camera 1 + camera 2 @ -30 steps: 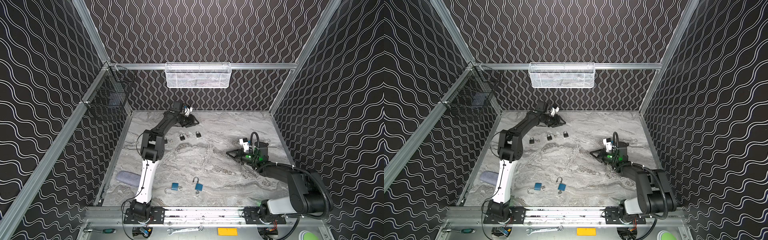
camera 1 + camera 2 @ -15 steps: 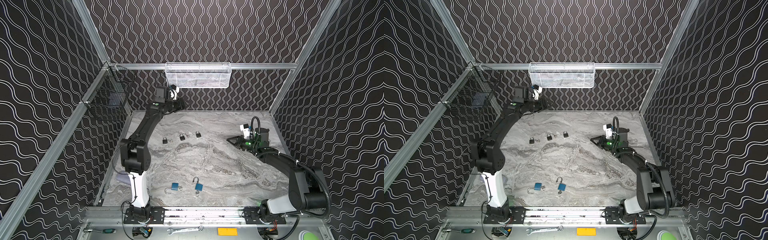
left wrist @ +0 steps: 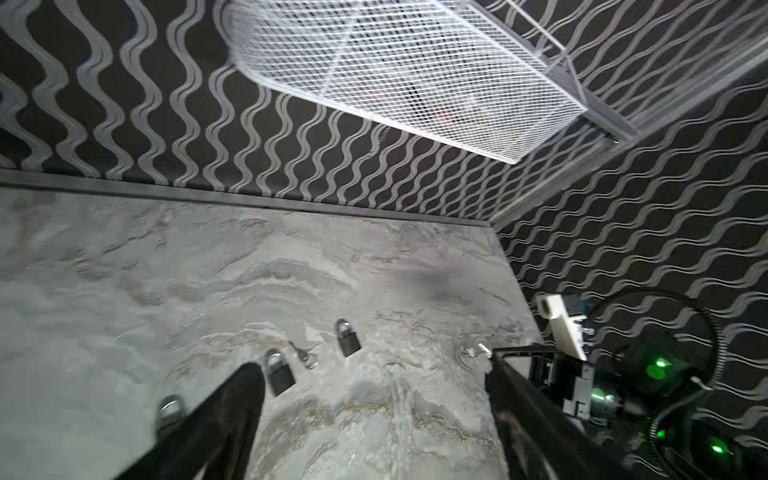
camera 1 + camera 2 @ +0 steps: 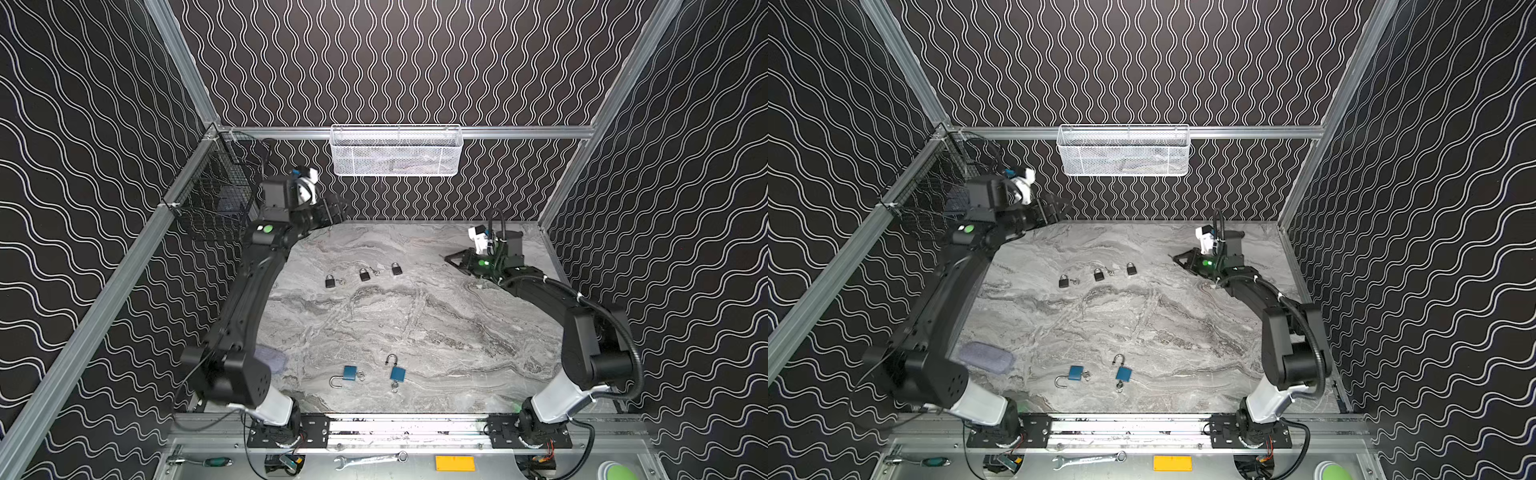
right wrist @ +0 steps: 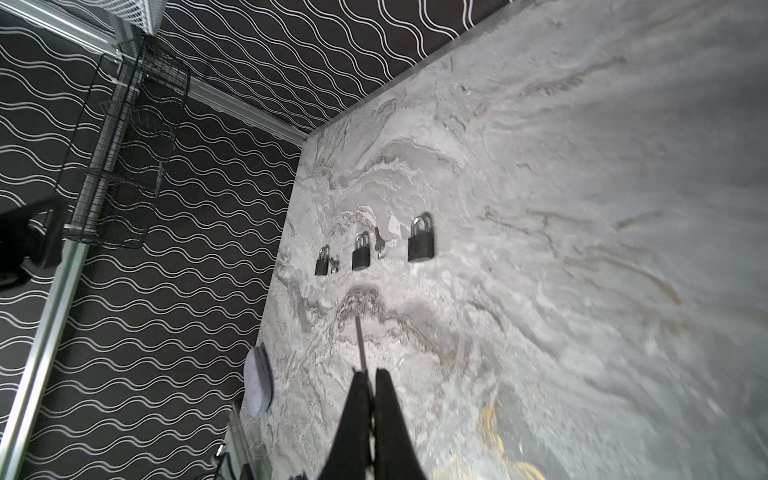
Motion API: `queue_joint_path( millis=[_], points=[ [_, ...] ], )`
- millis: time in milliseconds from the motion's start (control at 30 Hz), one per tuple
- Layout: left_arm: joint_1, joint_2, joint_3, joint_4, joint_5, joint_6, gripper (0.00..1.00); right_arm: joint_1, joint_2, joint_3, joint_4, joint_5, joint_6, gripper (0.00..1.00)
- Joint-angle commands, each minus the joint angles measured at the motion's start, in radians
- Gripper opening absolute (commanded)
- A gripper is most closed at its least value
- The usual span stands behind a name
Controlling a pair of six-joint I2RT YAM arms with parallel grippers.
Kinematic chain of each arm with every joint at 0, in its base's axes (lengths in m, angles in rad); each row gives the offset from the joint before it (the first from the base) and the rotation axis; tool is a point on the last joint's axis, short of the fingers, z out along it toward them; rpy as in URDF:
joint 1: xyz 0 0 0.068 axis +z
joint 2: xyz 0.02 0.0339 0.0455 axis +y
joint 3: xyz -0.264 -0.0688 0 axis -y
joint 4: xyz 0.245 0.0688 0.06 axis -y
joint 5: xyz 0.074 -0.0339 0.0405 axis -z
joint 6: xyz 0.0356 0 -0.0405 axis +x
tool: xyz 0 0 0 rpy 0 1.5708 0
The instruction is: Lock with the key
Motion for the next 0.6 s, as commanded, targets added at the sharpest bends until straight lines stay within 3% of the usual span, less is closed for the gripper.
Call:
queue_joint_path(
  millis=[0, 100, 300, 567],
  points=[
    [0.002, -0.094, -0.076, -0.06, -0.163, 0.018, 0.93, 0.029, 0.051, 0.074, -0.055, 0.07, -0.034, 0.0],
    [0.002, -0.191, -0.166, -0.081, -0.223, -0.002, 0.99, 0.069, 0.123, 0.156, -0.096, 0.115, -0.044, 0.0],
    [0.003, -0.345, -0.327, -0.186, -0.298, -0.046, 0.99, 0.126, 0.279, 0.298, -0.141, 0.205, -0.032, 0.0],
    [0.002, -0.476, -0.598, -0.177, -0.268, -0.13, 0.99, 0.169, 0.439, 0.443, -0.184, 0.294, 0.0, 0.0]
  ],
)
